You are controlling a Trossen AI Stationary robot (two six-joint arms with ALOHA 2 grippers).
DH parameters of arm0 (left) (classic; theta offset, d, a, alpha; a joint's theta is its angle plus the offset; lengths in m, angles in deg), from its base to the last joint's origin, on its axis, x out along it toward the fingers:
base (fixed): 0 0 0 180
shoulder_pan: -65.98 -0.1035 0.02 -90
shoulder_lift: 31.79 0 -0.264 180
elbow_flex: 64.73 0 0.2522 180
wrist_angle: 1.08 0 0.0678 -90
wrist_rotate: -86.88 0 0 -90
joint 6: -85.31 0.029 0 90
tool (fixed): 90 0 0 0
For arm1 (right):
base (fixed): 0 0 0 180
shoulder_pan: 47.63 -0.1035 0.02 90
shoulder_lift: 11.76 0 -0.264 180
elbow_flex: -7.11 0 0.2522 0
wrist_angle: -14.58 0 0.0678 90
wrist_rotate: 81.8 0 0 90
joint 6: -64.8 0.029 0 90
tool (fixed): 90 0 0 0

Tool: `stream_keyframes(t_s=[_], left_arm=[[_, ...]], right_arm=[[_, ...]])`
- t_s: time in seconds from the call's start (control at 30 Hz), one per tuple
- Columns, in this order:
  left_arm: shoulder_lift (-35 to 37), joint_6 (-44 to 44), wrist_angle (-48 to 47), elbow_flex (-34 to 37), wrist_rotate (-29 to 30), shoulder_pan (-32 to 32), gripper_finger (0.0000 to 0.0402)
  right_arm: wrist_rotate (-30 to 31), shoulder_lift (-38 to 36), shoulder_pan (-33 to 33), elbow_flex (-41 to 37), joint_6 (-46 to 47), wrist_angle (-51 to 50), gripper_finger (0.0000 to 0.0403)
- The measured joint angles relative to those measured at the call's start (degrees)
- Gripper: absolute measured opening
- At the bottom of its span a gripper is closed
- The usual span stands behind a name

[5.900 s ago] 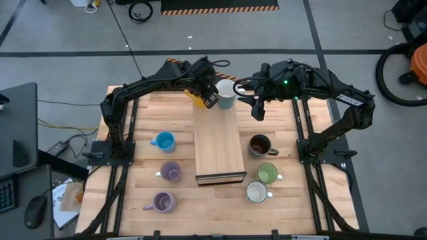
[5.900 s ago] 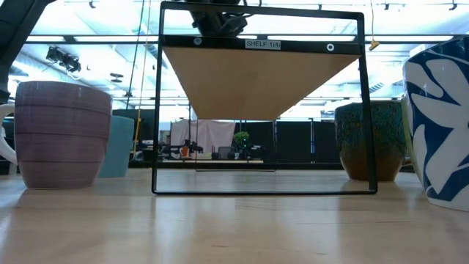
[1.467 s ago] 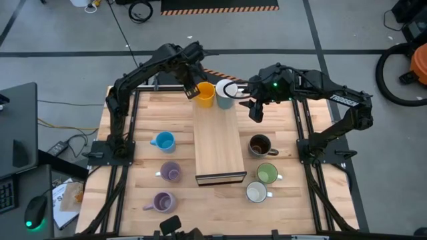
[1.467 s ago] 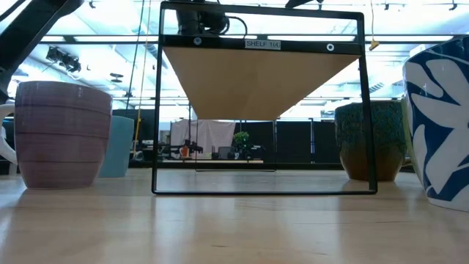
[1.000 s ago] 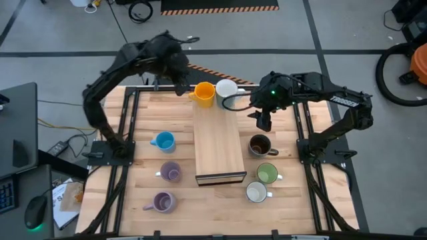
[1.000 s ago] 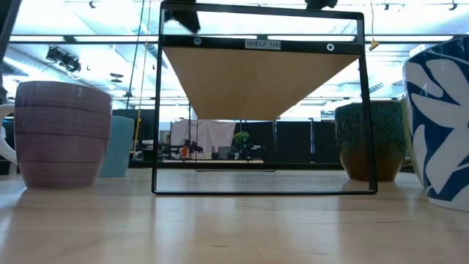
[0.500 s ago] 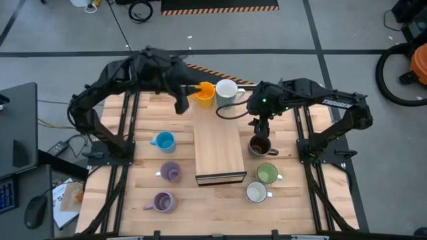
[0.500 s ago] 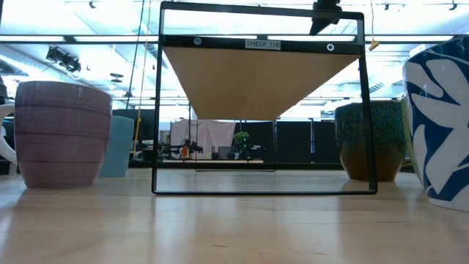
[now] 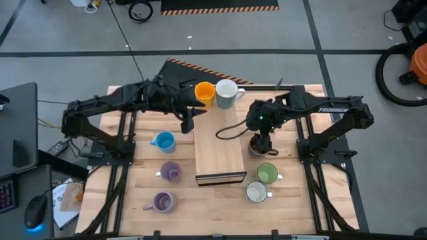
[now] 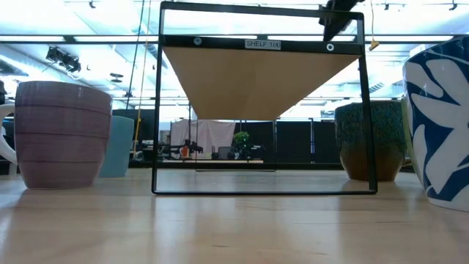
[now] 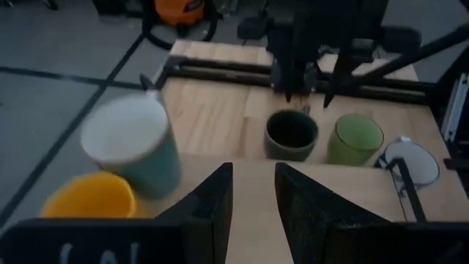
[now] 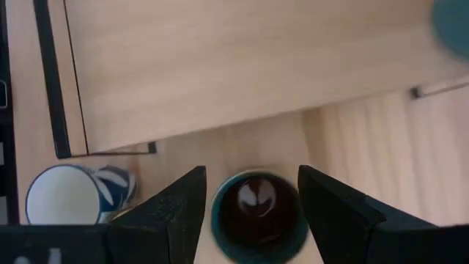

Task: Place coffee mugs
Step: Put the blue brown mug on the shelf

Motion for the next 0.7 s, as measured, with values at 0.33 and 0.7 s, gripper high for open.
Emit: stream_keyframes(t_s=[0.33,0.7], left_arm=[[8.0,-8.16,9.67,15.35,4.84,1.28,0.0109],[18.38,-12.83,21.81,30.19,5.18,0.95,0.0109]], right_arm=[[-0.69,0.04,-4.69,-7.63,5.18,2.69,0.0222],[-0.31,0.04,-5.38,-18.47,9.69,8.08,0.0222]])
